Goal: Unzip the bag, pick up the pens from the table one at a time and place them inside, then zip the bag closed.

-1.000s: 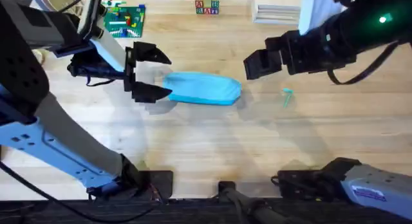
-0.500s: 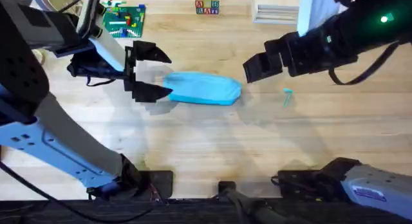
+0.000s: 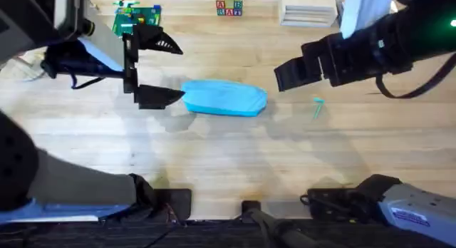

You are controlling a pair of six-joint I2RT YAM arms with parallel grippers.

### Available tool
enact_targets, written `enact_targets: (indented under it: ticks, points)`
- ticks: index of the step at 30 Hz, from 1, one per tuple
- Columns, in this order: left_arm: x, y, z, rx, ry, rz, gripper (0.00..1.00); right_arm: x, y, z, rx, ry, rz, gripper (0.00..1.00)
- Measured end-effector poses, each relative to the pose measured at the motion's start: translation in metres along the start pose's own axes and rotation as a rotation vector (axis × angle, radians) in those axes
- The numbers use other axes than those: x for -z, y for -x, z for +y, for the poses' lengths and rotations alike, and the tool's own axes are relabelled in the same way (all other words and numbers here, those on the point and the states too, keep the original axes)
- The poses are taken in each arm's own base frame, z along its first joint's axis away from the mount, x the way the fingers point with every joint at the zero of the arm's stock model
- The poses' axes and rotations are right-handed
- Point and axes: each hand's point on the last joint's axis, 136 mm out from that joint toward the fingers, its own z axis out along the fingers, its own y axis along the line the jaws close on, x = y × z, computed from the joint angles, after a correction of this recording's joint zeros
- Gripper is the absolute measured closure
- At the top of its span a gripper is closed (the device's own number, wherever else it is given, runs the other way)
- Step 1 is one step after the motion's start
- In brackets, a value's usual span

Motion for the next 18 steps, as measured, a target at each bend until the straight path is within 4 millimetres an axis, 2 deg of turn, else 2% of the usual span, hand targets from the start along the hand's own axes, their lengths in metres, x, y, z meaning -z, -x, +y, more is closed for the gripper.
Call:
enact_targets:
  ticks: [3, 18]
  points:
    - [0.005, 0.006, -0.003, 0.015, 0.009, 0.036, 0.004, 0.002, 0.000, 0.000, 0.001, 0.002, -0.006, 0.004]
    - [0.030, 0.040, -0.021, 0.459, 0.152, 0.190, 0.004, 0.004, -0.003, 0.005, 0.013, 0.031, 0.000, 0.004]
